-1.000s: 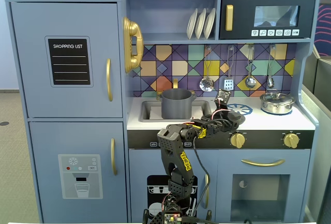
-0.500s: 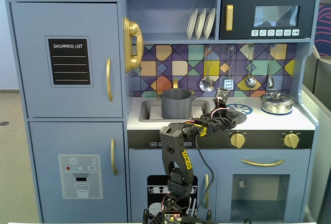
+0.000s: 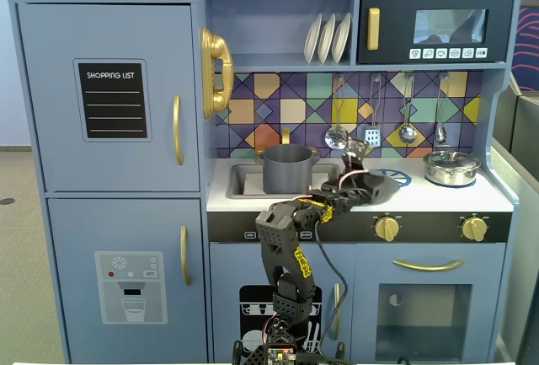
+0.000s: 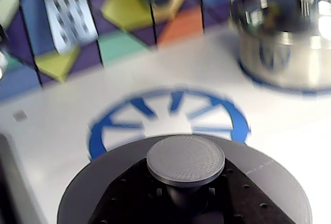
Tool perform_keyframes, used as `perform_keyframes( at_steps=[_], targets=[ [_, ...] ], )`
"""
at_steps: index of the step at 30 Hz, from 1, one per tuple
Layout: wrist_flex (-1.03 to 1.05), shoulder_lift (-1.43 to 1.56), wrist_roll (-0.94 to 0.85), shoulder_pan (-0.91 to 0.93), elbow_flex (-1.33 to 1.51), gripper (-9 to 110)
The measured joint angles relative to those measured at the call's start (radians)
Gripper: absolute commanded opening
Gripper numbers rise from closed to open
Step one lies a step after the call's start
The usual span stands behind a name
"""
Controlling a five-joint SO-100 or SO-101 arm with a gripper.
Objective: Pick up the lid from the counter and put it on the gray recipient
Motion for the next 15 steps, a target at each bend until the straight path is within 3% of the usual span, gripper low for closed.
perform_keyframes(
  at_steps=[8, 15],
  targets=[
    [0.155, 0.170, -0.005, -0.037, -0.074, 0],
    [0.364, 0.299, -0.005, -0.184, -0.184, 0]
  ],
)
